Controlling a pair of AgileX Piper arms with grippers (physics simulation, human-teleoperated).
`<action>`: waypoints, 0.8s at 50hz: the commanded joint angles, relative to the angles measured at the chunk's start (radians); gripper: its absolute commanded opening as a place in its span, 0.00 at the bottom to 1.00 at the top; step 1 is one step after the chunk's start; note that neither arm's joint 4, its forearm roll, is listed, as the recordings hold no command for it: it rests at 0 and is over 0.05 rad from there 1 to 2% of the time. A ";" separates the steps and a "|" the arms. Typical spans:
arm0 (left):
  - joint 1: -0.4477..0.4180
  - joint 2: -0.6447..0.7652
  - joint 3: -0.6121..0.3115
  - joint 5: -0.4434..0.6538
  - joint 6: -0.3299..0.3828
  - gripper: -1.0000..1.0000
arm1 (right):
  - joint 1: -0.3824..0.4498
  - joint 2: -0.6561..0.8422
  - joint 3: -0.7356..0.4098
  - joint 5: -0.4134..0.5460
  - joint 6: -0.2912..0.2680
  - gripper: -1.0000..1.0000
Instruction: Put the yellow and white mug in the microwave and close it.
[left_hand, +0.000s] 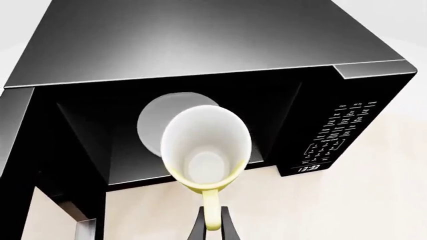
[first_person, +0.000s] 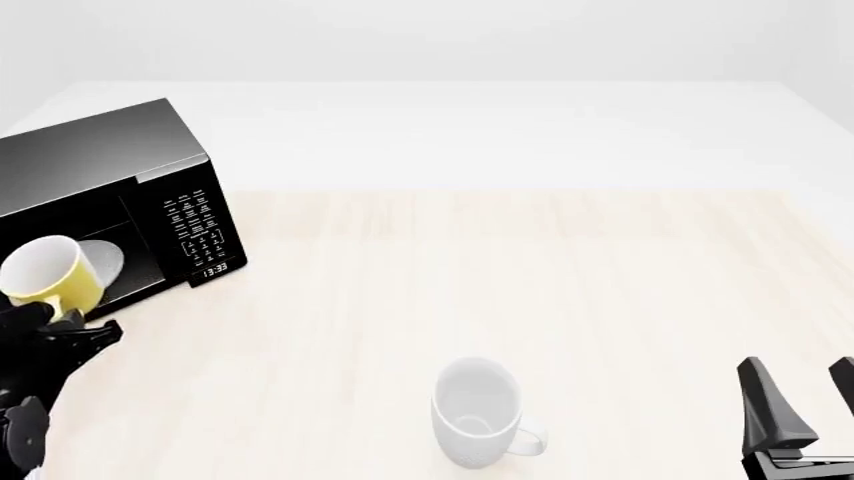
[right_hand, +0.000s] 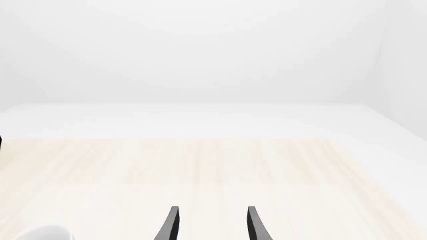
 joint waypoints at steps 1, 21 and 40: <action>0.009 0.027 -0.036 0.001 0.003 0.00 | 0.000 0.000 0.000 0.000 0.000 1.00; 0.021 0.058 -0.103 0.023 0.001 0.00 | 0.000 0.000 0.000 0.000 0.000 1.00; 0.058 0.064 -0.150 0.056 -0.003 0.00 | 0.000 0.000 0.000 0.000 0.000 1.00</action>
